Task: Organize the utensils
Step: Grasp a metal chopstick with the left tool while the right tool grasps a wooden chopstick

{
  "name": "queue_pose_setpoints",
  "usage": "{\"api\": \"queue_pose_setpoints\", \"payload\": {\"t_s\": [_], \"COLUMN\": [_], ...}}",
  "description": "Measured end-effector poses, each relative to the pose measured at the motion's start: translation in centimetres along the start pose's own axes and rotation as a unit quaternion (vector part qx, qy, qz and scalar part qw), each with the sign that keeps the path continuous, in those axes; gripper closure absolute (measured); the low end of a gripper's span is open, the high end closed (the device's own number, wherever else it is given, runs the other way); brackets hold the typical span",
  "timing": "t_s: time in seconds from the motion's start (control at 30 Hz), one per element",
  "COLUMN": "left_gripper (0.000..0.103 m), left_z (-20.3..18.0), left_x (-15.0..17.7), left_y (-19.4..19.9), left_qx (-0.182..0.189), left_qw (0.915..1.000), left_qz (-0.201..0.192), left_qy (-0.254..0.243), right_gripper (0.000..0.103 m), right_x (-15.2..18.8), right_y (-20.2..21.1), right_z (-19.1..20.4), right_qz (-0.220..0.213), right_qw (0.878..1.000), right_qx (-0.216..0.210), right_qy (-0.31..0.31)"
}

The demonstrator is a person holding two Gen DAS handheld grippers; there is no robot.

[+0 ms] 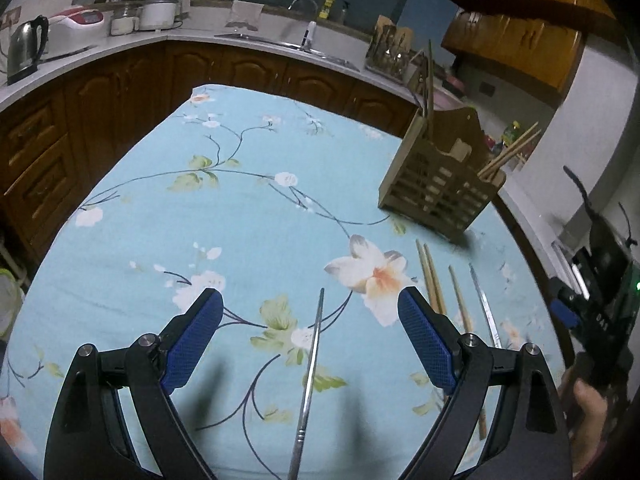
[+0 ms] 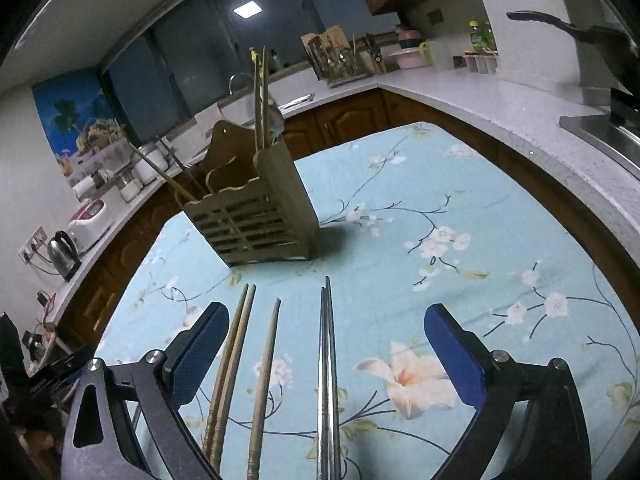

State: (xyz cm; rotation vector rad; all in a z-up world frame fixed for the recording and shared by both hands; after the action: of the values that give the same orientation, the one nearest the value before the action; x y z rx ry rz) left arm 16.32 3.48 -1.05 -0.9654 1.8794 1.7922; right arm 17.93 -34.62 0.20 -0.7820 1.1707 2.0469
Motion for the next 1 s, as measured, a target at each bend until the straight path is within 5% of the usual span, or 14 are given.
{"api": "queue_pose_setpoints", "payload": {"t_s": [0.3,0.57,0.8,1.0], "left_gripper": [0.015,0.056,0.068,0.091], "left_z": [-1.0,-2.8,-3.9,-3.7], "left_x": [0.6,1.1,1.1,0.7], "left_y": [-2.4,-5.5,-7.1,-7.7], "left_qx": [-0.020,-0.012,-0.007,-0.010], "left_qw": [0.9983,0.9912,0.9866,0.9860], "left_qz": [0.035,0.084,0.103,0.100], "left_qy": [-0.041,-0.102,-0.126,-0.133], "right_gripper": [0.046,0.069,0.077,0.083], "right_x": [0.8,1.7,1.9,1.9], "right_y": [-3.7,-8.3,-11.8,-13.8], "right_z": [2.2,3.2,3.3,4.4], "right_qz": [0.059,0.123,0.163,0.183], "right_qw": [0.998,0.991,0.985,0.978], "right_qx": [-0.031,-0.031,-0.009,0.022], "right_qy": [0.021,0.037,0.056,0.099]}}
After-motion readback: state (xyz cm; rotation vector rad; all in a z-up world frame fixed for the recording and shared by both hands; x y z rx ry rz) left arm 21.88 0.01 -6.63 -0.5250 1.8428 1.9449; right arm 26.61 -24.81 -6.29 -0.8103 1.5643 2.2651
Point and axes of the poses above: each gripper's, at about its wrist camera, not at the fingertips, and y roughly against the way its jaws point, z to its left, x to its underside, the point moved 1 cm from there along -y, roughly the way its jaws point, and after that the axes turned 14 degrees about -x, right-handed, at the moved point
